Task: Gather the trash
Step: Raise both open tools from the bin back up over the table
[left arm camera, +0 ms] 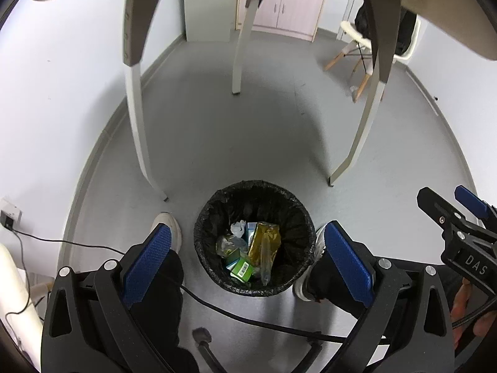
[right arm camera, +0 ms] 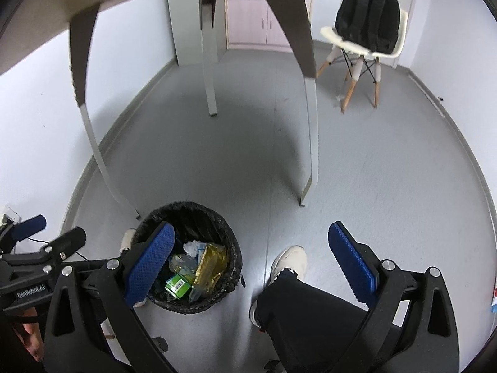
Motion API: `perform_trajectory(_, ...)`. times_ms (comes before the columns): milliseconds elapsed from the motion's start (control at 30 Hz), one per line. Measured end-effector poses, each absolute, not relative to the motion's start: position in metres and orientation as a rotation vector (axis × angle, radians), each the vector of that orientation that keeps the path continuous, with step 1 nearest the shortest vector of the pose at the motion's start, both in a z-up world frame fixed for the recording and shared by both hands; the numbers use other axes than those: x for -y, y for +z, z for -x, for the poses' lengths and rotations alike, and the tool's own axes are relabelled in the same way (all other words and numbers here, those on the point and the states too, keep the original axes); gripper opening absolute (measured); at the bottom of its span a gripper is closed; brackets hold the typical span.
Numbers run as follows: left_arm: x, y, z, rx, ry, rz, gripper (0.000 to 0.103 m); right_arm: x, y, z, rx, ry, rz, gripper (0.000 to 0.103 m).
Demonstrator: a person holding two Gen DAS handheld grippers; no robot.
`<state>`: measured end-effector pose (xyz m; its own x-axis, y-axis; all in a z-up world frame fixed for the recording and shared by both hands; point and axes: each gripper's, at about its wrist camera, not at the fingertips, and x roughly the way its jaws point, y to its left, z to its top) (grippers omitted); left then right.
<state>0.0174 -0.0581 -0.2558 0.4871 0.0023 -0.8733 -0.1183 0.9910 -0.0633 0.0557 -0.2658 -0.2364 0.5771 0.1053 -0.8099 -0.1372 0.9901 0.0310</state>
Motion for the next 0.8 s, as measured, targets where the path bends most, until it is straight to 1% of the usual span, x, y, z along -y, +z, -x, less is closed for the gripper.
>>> perform_trajectory(800, 0.055, -0.122, 0.074, -0.859, 0.113, 0.119, 0.097, 0.261, -0.107, 0.034, -0.761, 0.18, 0.037, 0.095)
